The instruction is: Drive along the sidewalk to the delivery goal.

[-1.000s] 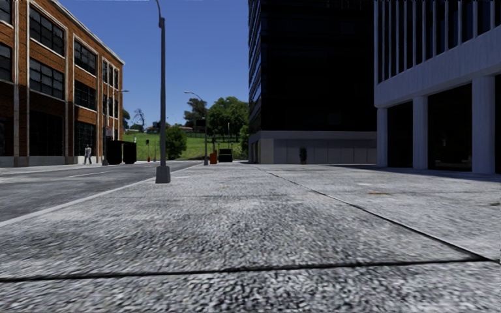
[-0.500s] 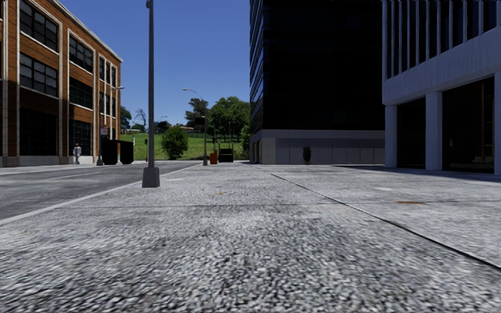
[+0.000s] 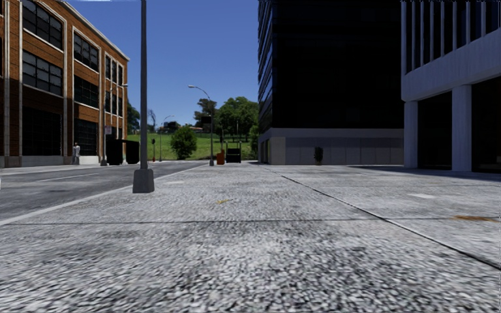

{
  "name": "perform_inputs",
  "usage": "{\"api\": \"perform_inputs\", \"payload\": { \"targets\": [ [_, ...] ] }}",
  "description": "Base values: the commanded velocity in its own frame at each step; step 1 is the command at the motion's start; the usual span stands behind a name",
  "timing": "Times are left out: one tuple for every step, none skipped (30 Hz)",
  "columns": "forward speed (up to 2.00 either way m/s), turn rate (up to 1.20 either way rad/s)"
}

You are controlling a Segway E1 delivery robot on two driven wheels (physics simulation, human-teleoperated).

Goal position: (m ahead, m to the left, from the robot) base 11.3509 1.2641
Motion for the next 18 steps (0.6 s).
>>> {"api": "perform_inputs", "payload": {
  "targets": [
    [2.0,0.35],
    [2.0,0.36],
    [2.0,0.37],
    [2.0,0.37],
    [2.0,0.37],
    [2.0,0.37],
    [2.0,0.37],
    [2.0,0.37],
    [2.0,0.37],
    [2.0,0.37],
    [2.0,0.37],
    [2.0,0.37],
    [2.0,0.37],
    [2.0,0.37],
    [2.0,0.37],
    [2.0,0.37],
    [2.0,0.37],
    [2.0,0.37]
  ]
}}
